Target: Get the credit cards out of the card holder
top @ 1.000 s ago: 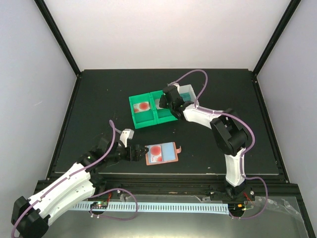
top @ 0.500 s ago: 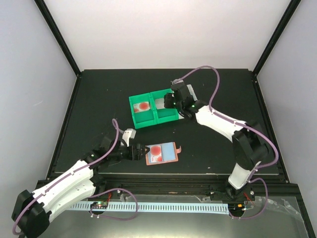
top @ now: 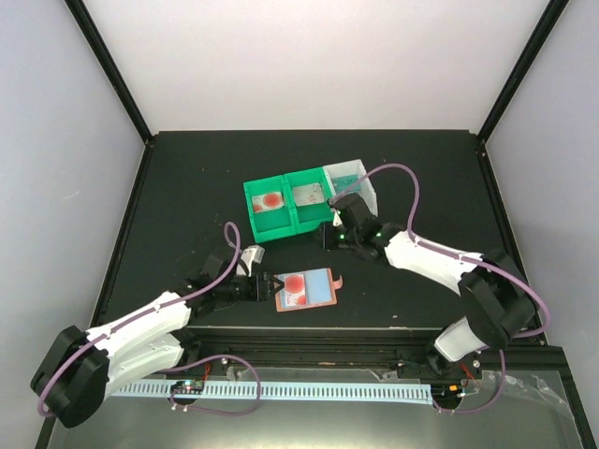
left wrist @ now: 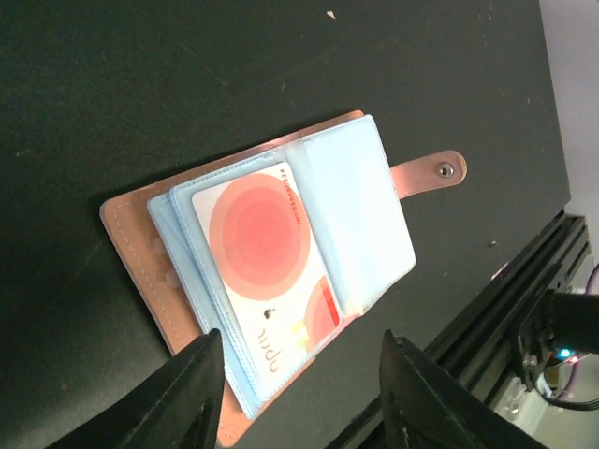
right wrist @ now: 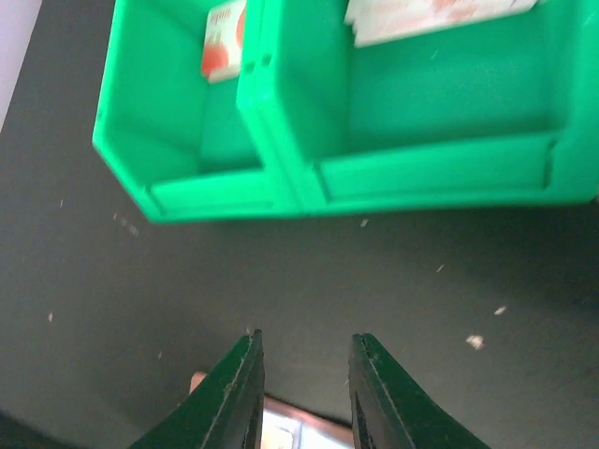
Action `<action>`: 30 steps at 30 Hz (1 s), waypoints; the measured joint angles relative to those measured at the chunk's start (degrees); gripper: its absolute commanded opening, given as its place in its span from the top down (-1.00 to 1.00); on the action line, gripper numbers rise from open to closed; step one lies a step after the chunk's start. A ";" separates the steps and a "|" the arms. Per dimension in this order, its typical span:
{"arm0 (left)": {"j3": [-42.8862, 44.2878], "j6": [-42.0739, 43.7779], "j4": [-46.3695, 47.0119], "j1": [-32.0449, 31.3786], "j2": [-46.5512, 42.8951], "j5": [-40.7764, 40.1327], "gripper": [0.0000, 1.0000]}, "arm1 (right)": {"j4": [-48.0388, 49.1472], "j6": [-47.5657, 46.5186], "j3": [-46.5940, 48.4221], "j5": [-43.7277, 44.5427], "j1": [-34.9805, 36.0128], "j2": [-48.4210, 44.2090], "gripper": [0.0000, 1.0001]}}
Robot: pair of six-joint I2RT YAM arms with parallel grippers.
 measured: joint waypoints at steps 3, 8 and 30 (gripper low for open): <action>-0.02 -0.11 1.18 0.07 2.03 0.09 0.61 | 1.16 1.03 -2.29 -2.54 1.95 -0.11 0.50; -0.02 -0.28 3.15 0.31 4.07 0.07 0.97 | 4.11 2.34 -5.14 -5.64 4.50 -0.11 0.52; -0.02 0.11 9.35 0.31 15.67 1.86 0.97 | 13.99 7.54 -14.56 -10.56 8.79 2.12 0.62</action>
